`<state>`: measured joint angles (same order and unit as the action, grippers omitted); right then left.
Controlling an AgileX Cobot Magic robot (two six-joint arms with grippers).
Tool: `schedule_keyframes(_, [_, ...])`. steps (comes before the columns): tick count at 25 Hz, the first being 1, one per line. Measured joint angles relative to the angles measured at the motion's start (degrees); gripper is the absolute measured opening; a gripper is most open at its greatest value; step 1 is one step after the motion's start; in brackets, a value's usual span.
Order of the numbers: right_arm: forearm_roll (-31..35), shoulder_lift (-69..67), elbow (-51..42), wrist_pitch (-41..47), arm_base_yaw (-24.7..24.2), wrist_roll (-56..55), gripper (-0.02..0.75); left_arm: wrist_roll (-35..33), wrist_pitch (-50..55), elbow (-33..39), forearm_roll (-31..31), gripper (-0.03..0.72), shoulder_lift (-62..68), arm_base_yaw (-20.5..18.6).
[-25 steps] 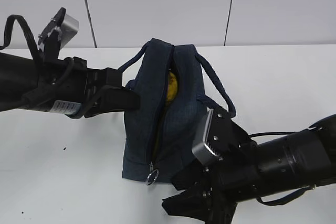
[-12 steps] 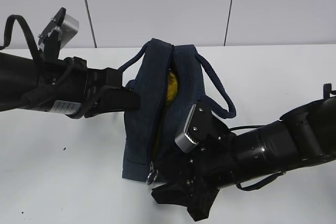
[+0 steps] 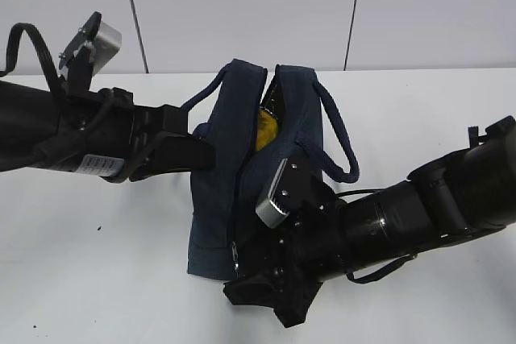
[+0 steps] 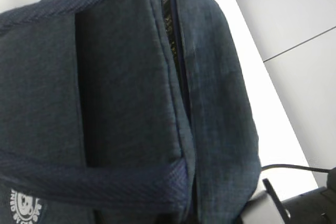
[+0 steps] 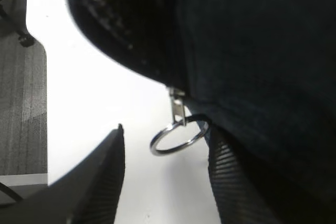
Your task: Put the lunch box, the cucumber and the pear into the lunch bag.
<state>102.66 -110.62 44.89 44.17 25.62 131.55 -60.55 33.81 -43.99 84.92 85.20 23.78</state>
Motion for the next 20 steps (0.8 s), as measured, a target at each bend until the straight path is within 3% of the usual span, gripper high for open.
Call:
schedule_keyframes(10, [-0.1, 0.0, 1.7, -3.3, 0.0, 0.0, 0.375, 0.0, 0.1, 0.0, 0.0, -0.015, 0.0, 0.0])
schedule_keyframes(20, [-0.1, 0.0, 1.7, -2.9, 0.0, -1.7, 0.048, 0.0, 0.2, 0.0, 0.0, -0.015, 0.0, 0.0])
